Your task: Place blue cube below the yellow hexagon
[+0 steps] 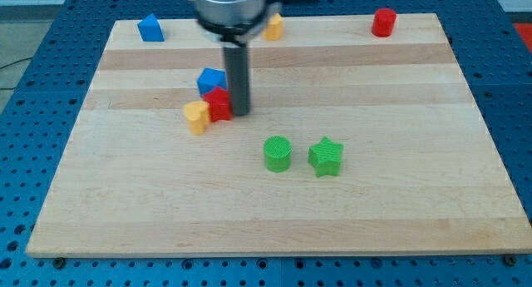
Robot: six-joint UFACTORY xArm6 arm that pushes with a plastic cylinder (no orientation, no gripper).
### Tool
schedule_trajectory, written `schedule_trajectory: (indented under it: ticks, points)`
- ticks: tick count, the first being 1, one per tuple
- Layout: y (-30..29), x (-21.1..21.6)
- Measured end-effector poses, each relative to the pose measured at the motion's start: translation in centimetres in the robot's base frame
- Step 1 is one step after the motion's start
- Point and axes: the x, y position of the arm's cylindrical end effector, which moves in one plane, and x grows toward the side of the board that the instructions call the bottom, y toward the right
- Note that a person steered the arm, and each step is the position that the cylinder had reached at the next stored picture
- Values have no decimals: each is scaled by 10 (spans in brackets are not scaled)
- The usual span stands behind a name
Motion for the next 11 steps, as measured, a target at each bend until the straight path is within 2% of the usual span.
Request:
schedule_trajectory:
  ticks: [2, 3, 4, 7, 9, 10, 11]
  points:
    - [-94, -20]
    - [-102, -13]
    - [-135, 2]
    - [-132, -6]
    - [-114, -17]
    - [-74, -43]
    - [16, -53]
